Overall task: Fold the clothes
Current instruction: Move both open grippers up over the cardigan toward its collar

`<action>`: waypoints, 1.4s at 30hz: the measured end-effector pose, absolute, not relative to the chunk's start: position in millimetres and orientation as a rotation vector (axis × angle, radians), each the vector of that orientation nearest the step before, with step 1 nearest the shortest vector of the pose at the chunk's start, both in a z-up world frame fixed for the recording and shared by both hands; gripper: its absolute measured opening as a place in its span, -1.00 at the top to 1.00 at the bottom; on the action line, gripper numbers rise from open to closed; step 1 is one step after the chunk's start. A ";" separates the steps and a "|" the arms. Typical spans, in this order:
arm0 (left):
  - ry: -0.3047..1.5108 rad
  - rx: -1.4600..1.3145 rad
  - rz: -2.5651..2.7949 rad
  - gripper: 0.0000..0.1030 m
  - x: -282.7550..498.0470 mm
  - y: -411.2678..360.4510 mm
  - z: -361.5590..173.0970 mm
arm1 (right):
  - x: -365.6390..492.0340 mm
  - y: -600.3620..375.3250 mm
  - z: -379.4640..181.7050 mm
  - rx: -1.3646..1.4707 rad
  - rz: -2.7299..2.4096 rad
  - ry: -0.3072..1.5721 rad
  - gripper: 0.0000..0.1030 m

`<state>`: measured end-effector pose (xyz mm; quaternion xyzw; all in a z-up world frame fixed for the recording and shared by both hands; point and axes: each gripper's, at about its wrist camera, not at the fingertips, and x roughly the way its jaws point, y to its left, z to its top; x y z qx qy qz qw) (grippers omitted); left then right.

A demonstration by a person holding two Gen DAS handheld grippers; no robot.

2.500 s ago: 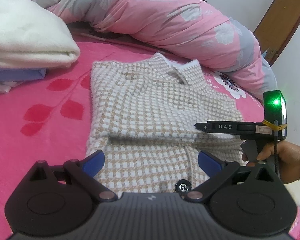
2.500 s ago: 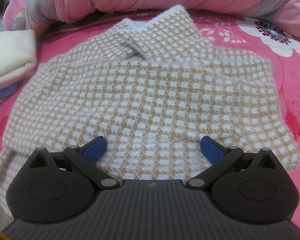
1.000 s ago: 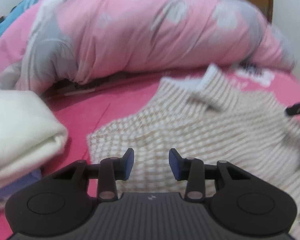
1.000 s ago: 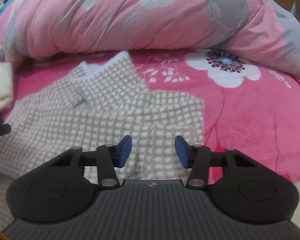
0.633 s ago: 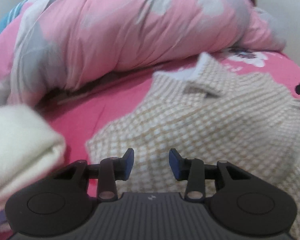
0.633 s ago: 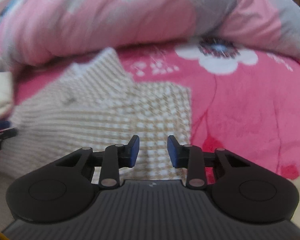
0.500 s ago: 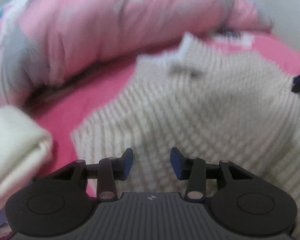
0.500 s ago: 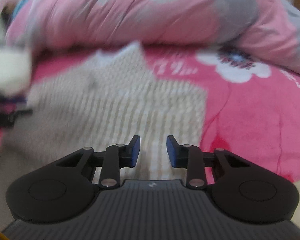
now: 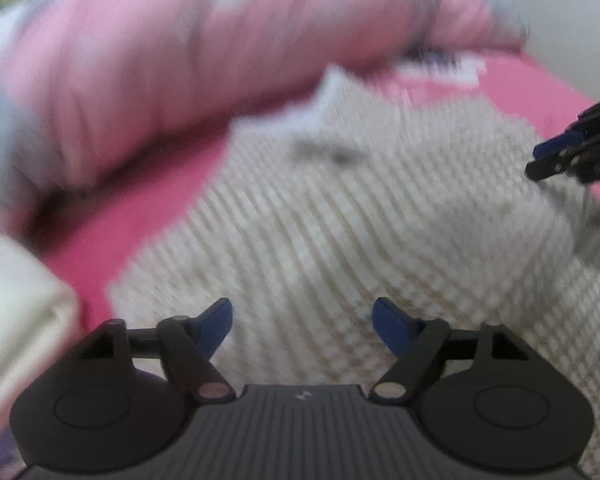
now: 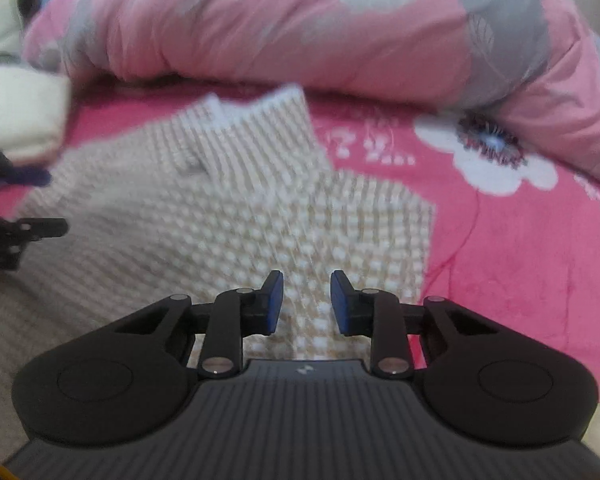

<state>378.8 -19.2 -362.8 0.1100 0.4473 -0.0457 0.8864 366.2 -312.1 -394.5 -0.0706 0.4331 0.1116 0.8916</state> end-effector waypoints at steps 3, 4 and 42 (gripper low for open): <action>0.953 0.125 -0.061 -0.65 384.1 -8.9 -369.4 | 361.2 -313.9 -405.9 -0.131 0.234 0.874 0.50; 0.957 0.098 -0.064 -0.65 385.0 -4.4 -369.2 | 362.7 -310.8 -401.5 -0.150 0.232 0.882 0.49; 1.148 0.039 0.053 -0.65 428.3 0.8 -376.6 | 353.4 -271.1 -395.9 -0.018 0.111 1.000 0.46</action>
